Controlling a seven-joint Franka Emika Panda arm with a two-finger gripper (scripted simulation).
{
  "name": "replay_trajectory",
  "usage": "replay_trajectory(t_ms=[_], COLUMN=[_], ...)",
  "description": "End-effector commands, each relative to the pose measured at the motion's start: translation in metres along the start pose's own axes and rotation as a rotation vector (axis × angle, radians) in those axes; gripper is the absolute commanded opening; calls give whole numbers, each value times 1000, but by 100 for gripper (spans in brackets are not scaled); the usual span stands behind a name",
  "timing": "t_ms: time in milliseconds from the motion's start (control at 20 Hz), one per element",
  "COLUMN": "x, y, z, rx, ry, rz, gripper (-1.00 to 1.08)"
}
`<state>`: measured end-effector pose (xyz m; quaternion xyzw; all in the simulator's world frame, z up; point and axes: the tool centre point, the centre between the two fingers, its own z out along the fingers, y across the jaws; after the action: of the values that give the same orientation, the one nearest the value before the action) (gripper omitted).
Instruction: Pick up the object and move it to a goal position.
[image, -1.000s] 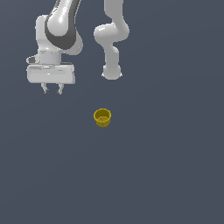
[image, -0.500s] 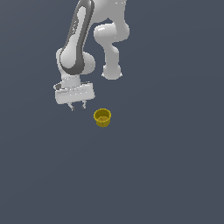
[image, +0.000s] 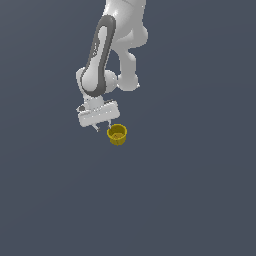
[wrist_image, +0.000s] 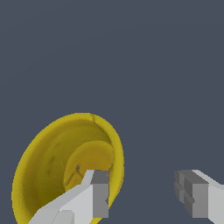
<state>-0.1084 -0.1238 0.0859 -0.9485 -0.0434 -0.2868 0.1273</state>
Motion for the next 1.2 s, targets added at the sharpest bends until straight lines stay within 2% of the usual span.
replay_trajectory(t_ms=[0,600,1150], x=[-3,1,1], y=[-4,-13,-16], z=[4,2,30], rx=[8,25,28], ry=[-2,12,13], rz=[-1,-3,-3], gripper=[28,28,28])
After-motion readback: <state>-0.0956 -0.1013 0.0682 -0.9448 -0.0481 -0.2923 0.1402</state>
